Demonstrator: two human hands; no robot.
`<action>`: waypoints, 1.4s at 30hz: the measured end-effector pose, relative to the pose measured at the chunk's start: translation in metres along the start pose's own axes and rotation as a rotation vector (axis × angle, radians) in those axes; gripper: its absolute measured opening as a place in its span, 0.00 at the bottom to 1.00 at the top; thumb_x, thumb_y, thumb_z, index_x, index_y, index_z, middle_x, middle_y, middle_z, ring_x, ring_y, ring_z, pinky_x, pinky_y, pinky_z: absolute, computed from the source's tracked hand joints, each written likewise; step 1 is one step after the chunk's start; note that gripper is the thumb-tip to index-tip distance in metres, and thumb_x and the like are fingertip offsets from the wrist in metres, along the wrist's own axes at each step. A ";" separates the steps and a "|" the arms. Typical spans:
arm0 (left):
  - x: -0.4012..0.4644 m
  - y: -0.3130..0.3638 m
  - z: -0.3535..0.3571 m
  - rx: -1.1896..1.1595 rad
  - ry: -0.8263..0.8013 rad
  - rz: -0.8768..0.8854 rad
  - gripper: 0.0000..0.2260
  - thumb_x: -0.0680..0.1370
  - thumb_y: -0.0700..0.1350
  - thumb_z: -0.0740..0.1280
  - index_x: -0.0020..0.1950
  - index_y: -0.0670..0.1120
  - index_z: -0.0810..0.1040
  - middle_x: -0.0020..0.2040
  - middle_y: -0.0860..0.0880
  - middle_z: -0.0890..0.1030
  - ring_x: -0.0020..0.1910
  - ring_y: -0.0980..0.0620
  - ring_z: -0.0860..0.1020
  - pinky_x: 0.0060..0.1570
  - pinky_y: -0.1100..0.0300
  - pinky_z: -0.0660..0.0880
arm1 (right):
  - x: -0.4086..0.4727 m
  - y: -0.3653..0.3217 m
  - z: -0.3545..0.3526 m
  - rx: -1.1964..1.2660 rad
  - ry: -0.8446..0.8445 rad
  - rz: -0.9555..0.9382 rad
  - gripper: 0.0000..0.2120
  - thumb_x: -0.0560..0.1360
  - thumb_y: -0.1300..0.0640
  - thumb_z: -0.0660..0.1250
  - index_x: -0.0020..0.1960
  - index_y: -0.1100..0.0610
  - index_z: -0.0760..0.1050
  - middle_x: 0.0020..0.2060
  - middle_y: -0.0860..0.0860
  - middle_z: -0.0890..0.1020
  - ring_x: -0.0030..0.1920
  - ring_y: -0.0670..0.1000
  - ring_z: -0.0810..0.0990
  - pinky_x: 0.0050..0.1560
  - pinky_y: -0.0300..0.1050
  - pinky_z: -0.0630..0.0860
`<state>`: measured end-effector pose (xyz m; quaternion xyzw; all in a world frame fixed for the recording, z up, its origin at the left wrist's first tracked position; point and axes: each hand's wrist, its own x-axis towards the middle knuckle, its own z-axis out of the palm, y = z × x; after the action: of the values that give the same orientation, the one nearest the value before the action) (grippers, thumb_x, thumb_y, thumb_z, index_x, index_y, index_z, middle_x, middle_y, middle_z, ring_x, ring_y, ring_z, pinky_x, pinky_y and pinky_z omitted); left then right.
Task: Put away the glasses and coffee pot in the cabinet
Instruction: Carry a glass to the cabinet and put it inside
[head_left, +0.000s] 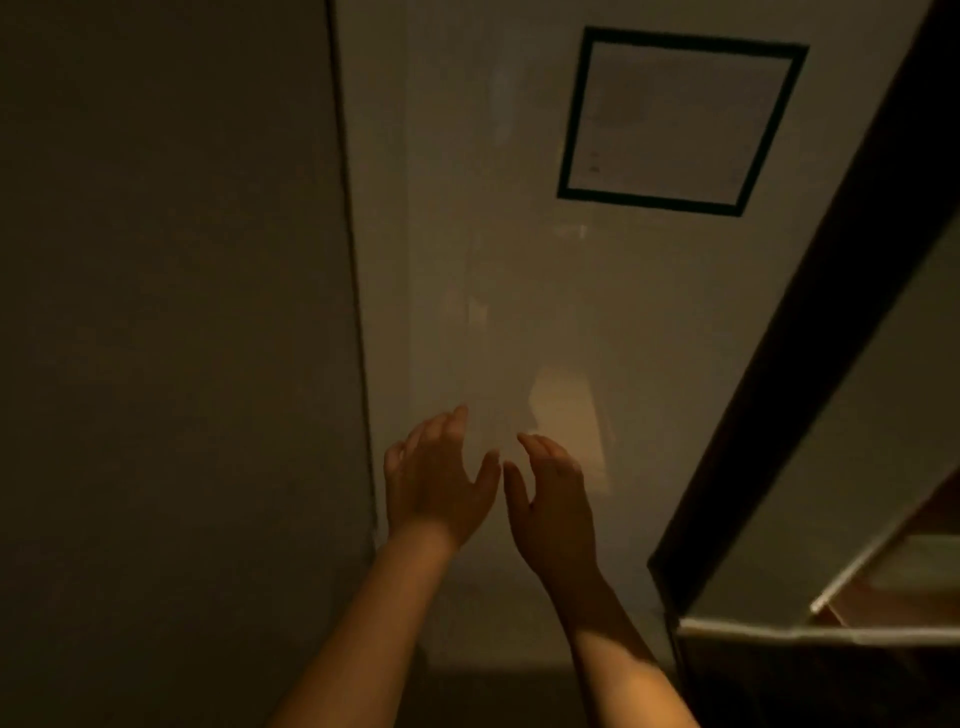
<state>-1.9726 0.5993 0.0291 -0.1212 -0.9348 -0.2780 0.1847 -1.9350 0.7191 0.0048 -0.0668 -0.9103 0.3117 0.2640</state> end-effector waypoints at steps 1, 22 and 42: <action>-0.017 -0.006 -0.009 -0.002 -0.016 -0.036 0.28 0.77 0.60 0.58 0.75 0.51 0.64 0.71 0.49 0.70 0.71 0.48 0.67 0.68 0.50 0.60 | -0.016 -0.008 -0.002 0.022 -0.029 0.007 0.21 0.80 0.48 0.58 0.71 0.54 0.69 0.69 0.52 0.72 0.70 0.51 0.66 0.69 0.44 0.61; -0.201 0.063 -0.125 -0.002 0.108 -0.036 0.29 0.75 0.60 0.61 0.73 0.49 0.68 0.69 0.49 0.73 0.69 0.49 0.70 0.65 0.51 0.63 | -0.186 -0.067 -0.133 0.050 -0.012 -0.073 0.22 0.79 0.47 0.61 0.71 0.51 0.68 0.68 0.47 0.70 0.70 0.46 0.63 0.69 0.46 0.66; -0.169 0.201 -0.078 -0.283 0.028 0.151 0.38 0.80 0.58 0.59 0.76 0.56 0.32 0.76 0.56 0.30 0.75 0.56 0.40 0.72 0.54 0.46 | -0.119 0.016 -0.224 -0.302 0.257 -0.140 0.34 0.78 0.51 0.63 0.78 0.47 0.49 0.78 0.52 0.43 0.77 0.55 0.39 0.74 0.63 0.45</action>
<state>-1.7325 0.6987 0.1157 -0.2119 -0.8720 -0.3938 0.1989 -1.7177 0.8170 0.0920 -0.0814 -0.9079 0.1413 0.3861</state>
